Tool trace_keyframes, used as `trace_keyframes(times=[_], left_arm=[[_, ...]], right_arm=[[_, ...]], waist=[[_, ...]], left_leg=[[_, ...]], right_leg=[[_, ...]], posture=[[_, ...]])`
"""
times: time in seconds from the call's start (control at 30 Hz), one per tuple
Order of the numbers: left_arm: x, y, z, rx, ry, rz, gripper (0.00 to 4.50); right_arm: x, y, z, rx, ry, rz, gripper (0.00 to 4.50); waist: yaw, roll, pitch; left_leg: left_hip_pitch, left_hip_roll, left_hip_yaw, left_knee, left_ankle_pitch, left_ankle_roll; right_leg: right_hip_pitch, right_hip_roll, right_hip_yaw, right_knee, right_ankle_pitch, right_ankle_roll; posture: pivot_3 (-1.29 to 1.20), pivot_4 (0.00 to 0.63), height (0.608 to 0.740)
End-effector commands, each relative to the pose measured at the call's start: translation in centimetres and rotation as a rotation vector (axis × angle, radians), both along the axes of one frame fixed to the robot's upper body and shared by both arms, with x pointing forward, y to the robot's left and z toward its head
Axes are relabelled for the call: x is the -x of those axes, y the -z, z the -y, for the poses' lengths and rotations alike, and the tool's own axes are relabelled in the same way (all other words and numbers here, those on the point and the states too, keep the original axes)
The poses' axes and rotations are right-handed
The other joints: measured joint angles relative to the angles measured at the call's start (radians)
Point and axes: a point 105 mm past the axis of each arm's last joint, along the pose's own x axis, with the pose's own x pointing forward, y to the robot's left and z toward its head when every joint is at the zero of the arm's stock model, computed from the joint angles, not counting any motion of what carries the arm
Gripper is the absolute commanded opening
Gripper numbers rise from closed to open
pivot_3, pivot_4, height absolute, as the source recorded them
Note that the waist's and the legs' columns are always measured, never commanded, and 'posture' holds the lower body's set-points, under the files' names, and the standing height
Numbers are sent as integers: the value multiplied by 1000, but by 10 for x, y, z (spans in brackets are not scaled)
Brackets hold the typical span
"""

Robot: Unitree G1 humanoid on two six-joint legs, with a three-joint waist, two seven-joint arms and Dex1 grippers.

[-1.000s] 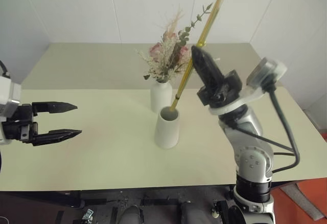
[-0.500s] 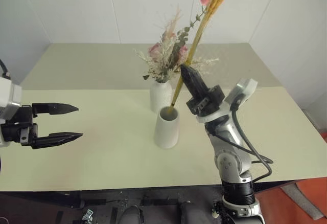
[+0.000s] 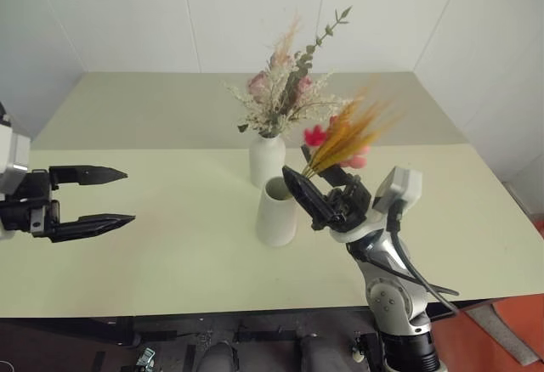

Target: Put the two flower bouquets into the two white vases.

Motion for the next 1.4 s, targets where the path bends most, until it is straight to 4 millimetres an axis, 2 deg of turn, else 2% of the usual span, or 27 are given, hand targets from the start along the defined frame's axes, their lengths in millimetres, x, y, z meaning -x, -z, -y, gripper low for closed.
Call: trace_keyframes(times=[0.03,0.13,0.27,0.37,0.47,0.6,0.67,0.77,0.9,1.03,1.23,1.3,1.4], left_arm=[[-1,-8,1,-14,5,39,3876],[-2,-7,0,-16,4,40,3876],[-2,-7,0,-18,3,40,3876],[-1,-7,1,-21,3,39,3876],[-1,-7,1,-23,2,41,3876],[2,-8,-1,-30,-9,41,3876],[3,-8,-2,-31,-16,42,3876],[3,-8,-4,-32,-25,41,3876],[5,-6,-7,-34,-36,25,3876],[6,-4,-9,-43,-40,6,3876],[4,-2,-15,-52,-67,-17,3876],[6,1,-18,-73,-78,-38,3876],[11,-12,-11,-80,-42,-40,3876]], right_arm=[[3,-6,13,87,83,73,4463],[3,0,30,175,94,76,4463],[8,-4,67,306,108,69,4463],[11,1,94,521,148,99,4463],[12,4,136,708,174,-26,4463],[17,-7,195,873,293,-114,4463],[21,-13,215,917,335,-135,4463],[22,-19,234,993,401,-146,4463],[27,-20,251,1120,442,-188,4463],[31,-25,254,1172,451,-192,4463],[39,-32,242,1153,406,-162,4463],[35,-26,239,1120,371,-195,4463],[31,-24,237,1102,316,-234,4463]], waist=[[0,0,0],[2,0,0],[5,0,0],[8,-1,0],[7,0,0],[8,0,0],[5,-1,0],[1,-1,0],[1,0,0],[2,0,0],[2,0,0],[0,0,0],[-1,-1,0]], left_leg=[[0,0,0,0,0,0],[0,0,0,0,0,0],[0,0,0,0,0,0],[0,-1,0,0,0,0],[1,0,1,0,0,0],[1,-1,1,0,0,0],[1,0,1,0,0,0],[2,0,1,0,0,0],[3,0,3,0,0,0],[3,0,3,0,0,0],[3,0,3,0,0,0],[3,0,3,0,0,0],[3,0,3,0,0,0]], right_leg=[[0,0,0,0,0,0],[0,0,0,0,0,0],[0,0,0,0,0,0],[1,0,0,-1,0,0],[1,0,1,-1,0,0],[2,-1,1,-1,0,0],[3,0,1,-1,0,0],[3,0,1,-1,0,0],[3,0,2,-1,-1,1],[3,0,2,-1,-1,1],[3,0,2,-1,-1,1],[3,0,2,-1,-1,1],[3,0,2,-1,-1,1]], posture=[[0,150,740],[0,150,740],[0,150,740],[0,150,740],[0,150,740],[0,150,740],[0,150,740],[0,150,740],[0,150,740],[0,150,740],[0,150,740],[0,150,740],[0,150,740]])
